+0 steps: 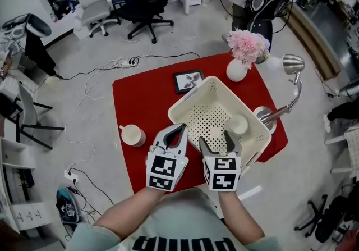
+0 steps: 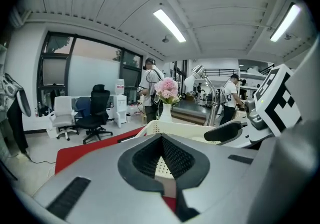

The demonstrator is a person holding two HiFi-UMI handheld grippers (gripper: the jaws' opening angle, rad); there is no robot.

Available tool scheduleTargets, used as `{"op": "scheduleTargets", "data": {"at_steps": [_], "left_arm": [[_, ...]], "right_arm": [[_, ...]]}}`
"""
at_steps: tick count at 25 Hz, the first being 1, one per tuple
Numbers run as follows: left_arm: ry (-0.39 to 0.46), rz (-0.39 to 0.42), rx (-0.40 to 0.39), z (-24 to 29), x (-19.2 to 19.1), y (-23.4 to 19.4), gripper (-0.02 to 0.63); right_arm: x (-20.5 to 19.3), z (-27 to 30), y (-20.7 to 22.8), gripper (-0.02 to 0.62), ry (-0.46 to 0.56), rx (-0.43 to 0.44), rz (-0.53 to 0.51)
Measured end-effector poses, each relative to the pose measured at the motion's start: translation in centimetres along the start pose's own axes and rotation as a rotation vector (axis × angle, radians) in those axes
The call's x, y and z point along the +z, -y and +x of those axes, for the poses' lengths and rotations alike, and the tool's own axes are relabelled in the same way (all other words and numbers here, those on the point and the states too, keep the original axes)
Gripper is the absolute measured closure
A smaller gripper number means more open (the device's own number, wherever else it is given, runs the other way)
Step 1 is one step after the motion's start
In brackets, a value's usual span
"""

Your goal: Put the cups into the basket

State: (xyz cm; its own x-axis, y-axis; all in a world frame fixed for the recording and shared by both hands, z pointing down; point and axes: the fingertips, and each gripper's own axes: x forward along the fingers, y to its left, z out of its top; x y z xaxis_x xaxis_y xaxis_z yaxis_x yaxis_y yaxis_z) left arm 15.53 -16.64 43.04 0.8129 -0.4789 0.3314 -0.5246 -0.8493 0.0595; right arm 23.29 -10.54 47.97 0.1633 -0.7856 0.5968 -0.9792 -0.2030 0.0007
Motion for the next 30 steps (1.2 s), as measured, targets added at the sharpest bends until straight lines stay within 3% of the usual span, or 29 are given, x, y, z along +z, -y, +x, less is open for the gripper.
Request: {"op": "scheduleTargets", "data": {"at_steps": [1,3,7,17,30], "left_arm": [[0.001,-0.001,0.014,-0.6,-0.1,-0.4,0.601],[0.002,-0.004,0.041,-2.0,-0.5,-1.4,0.601],[0.006,-0.017,0.105,-5.7,-1.3,-4.4,0.601],[-0.023,-0.087,0.286,-15.5,-5.5,-10.9,0.601],[-0.007,-0.141,0.405,-22.1,-8.3,-13.9,0.601]], "right_arm": [[0.0,-0.1,-0.7,0.257,0.002,0.010,-0.010],[0.0,-0.3,-2.2,0.418,0.012,0.026,-0.032],[0.7,-0.7,-6.1,0.534,0.036,0.069,-0.081],[1.6,-1.5,-16.5,0.578,0.076,0.250,-0.196],[0.7,-2.5,-25.0,0.578,0.076,0.414,-0.277]]}}
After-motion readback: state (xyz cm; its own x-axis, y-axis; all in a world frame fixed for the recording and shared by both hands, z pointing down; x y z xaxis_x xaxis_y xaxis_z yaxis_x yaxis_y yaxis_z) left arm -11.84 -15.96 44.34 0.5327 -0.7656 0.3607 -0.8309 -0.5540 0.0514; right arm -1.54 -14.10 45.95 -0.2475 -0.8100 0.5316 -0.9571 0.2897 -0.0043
